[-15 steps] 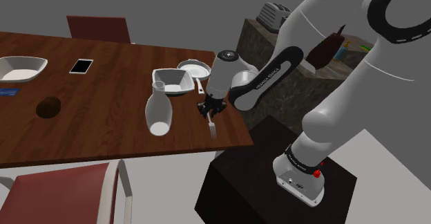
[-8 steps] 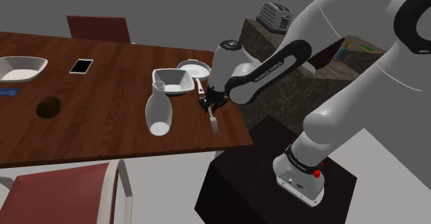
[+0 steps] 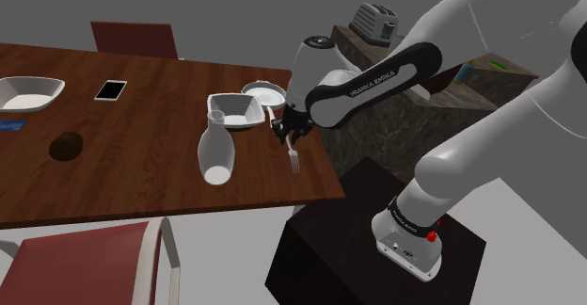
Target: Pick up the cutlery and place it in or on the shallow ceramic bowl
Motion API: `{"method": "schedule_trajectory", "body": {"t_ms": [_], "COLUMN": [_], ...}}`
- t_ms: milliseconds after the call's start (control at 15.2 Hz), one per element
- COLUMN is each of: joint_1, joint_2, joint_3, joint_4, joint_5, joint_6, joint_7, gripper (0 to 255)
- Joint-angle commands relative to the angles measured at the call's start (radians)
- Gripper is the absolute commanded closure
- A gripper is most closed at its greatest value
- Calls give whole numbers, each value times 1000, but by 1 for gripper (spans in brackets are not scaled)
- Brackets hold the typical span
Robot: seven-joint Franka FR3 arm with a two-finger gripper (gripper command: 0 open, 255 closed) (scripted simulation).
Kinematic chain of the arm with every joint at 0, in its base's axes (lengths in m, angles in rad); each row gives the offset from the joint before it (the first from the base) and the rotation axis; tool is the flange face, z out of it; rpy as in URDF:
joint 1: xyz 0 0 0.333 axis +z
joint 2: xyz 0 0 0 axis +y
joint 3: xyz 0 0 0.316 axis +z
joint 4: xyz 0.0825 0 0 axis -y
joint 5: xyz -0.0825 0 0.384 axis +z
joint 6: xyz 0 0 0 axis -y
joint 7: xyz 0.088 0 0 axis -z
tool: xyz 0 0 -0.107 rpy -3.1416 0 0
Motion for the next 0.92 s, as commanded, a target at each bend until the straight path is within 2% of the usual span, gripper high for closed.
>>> {"method": "schedule_trajectory", "body": {"t_ms": [0,264,594,858], "joint_1": [12,28,-79,-111], "joint_2": [-28,-73,142,312], "joint_3": [-13,-33,-1,-4], "joint_4": [7,26,211,377], "joint_5": [21,46,-122,-263], "joint_6": [-33,-93,-87,-118], "joint_7": [-20,-44,23,87], "gripper": [255,255,255,255]}}
